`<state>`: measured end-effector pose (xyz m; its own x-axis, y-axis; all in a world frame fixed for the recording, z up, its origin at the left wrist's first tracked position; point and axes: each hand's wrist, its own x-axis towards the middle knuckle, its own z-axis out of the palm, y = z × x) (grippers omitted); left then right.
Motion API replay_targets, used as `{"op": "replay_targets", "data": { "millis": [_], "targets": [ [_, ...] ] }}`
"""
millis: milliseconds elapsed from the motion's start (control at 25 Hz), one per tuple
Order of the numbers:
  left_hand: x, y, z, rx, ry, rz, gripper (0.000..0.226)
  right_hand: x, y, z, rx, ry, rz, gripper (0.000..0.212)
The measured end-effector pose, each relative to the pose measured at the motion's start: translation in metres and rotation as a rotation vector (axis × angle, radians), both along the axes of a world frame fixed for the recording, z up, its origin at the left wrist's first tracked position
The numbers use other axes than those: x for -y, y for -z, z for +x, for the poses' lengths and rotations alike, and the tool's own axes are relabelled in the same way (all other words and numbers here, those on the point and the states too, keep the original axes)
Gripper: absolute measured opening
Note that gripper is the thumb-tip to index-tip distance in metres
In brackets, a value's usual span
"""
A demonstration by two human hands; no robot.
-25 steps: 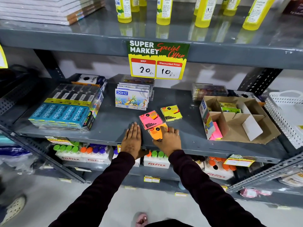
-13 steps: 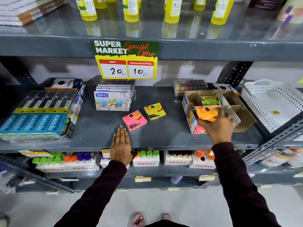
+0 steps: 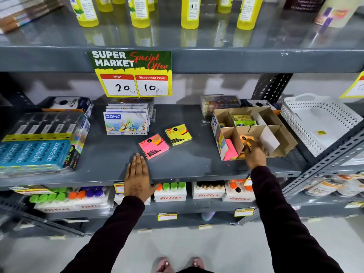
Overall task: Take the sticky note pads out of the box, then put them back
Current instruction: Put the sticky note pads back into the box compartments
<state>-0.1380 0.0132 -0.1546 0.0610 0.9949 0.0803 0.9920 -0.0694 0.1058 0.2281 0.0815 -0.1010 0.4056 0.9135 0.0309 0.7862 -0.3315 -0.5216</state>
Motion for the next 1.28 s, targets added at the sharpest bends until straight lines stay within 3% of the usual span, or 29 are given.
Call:
{"op": "replay_targets", "data": {
  "millis": [160, 320, 440, 520, 640, 760, 840, 1000, 1280],
  "targets": [
    [0.001, -0.001, 0.0, -0.007, -0.003, 0.006, 0.113, -0.007, -0.017, -0.014, 0.108, 0.037, 0.123, 0.032],
    [0.001, -0.002, 0.0, -0.013, -0.006, 0.0, 0.114, -0.005, -0.03, -0.014, -0.002, 0.006, 0.034, 0.025],
    [0.001, -0.003, 0.001, -0.011, -0.009, -0.006, 0.116, -0.002, -0.05, -0.043, -0.038, 0.085, 0.307, 0.026],
    [0.001, -0.004, 0.001, -0.014, -0.008, -0.007, 0.115, -0.005, -0.061, -0.087, -0.047, -0.12, 0.418, 0.026],
    [0.001, -0.005, 0.001, 0.034, -0.012, 0.006, 0.113, -0.029, -0.04, -0.152, -0.042, -0.471, 0.169, 0.035],
    [0.002, -0.006, 0.003, 0.065, -0.006, 0.001, 0.112, -0.053, -0.012, -0.186, 0.058, -0.472, -0.207, 0.075],
    [0.003, -0.008, 0.002, 0.068, -0.013, 0.001, 0.112, -0.059, -0.002, -0.196, 0.138, -0.443, -0.26, 0.086],
    [0.003, -0.008, 0.001, 0.066, -0.021, -0.017, 0.114, -0.057, 0.0, -0.201, 0.241, -0.406, -0.18, 0.082],
    [0.002, -0.003, 0.001, 0.005, -0.006, -0.017, 0.111, -0.004, -0.046, -0.137, 0.119, -0.254, 0.15, 0.082]
  ]
}}
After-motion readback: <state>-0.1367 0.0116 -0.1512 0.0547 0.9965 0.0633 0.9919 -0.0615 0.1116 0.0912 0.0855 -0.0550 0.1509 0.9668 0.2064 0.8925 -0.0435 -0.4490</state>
